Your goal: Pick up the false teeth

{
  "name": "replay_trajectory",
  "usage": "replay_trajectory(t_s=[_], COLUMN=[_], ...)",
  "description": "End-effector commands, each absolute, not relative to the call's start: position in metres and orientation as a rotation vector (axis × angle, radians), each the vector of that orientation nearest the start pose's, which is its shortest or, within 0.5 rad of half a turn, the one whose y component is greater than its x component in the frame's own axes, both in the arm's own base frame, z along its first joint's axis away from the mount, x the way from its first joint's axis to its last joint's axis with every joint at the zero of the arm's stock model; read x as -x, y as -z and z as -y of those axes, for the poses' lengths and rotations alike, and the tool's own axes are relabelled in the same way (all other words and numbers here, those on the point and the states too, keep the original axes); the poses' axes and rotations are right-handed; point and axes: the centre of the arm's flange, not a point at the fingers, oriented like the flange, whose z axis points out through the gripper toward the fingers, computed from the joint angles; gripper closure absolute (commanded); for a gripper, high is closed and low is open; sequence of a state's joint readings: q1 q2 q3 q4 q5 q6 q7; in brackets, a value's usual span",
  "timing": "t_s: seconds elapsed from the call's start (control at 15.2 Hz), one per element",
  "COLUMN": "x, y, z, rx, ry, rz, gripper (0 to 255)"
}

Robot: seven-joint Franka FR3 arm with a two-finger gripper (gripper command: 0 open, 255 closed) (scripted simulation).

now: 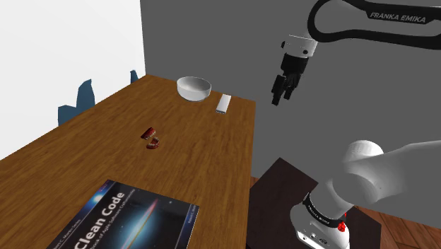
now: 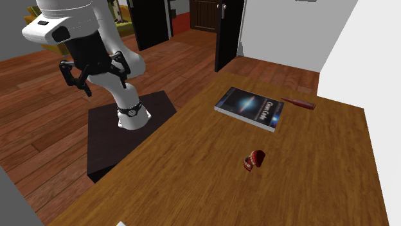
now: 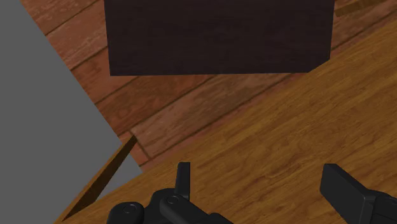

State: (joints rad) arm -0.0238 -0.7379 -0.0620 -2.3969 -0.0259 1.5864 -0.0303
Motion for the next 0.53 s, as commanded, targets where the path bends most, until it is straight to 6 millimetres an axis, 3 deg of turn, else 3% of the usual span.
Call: replay_trajectory(t_s=[0.0, 0.46], x=[-0.317, -0.374], y=[-0.557, -0.529], z=[0.034, -0.034], rx=[3.120, 3.124], ry=[-0.113, -0.123], rz=[-0.057, -0.058], gripper=[0, 0])
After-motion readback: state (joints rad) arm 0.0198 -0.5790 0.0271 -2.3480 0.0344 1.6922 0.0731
